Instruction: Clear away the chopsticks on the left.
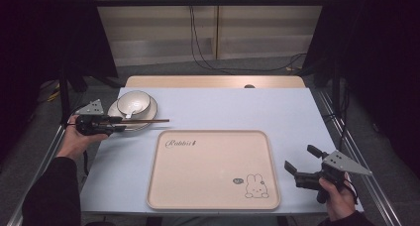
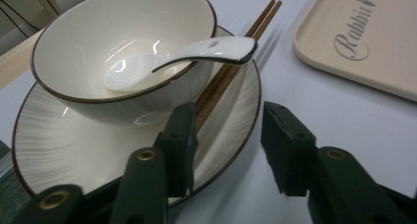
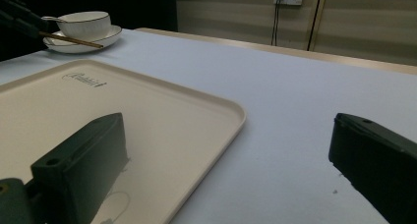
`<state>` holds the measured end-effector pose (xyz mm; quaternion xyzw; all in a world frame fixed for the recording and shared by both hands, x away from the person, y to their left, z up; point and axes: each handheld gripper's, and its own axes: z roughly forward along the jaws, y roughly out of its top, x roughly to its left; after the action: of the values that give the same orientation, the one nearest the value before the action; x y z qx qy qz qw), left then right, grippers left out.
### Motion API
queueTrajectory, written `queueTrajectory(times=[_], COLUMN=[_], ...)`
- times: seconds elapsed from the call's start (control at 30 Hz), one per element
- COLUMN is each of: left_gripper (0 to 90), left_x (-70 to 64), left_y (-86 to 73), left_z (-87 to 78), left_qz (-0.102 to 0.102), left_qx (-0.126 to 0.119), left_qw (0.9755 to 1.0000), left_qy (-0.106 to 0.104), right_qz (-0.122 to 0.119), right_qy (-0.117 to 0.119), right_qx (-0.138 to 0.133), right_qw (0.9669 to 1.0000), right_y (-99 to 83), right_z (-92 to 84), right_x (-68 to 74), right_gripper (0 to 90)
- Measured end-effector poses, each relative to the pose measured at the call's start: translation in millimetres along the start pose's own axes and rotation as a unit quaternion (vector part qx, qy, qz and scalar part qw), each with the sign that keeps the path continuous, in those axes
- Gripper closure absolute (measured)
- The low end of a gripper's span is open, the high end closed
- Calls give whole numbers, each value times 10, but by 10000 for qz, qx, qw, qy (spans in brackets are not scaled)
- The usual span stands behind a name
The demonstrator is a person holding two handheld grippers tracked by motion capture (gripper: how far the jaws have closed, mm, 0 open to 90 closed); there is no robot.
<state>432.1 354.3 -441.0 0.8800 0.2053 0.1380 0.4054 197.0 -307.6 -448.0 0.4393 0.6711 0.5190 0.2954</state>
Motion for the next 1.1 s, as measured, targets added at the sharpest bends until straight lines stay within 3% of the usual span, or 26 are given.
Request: queueTrajectory(times=[0.37,0.57,0.67,1.1], left_gripper=[699,708,714,742], left_x=[106,137,129,106], left_y=[-15,-21,-13,48], left_z=[75,127,139,254], left_qz=[112,115,144,386], left_qx=[136,180,312,586], left_qw=[9998,9998,9994,9973], left_qy=[33,25,63,-237], right_qz=[1,-8,-7,4], right_qy=[4,5,22,18], right_qx=[11,13,13,11], right_qw=[10000,10000,10000,10000], right_y=[-2,-5,-4,-5], right_z=[0,3,0,3], right_x=[0,-3,-2,-3], right_gripper=[9,9,9,9])
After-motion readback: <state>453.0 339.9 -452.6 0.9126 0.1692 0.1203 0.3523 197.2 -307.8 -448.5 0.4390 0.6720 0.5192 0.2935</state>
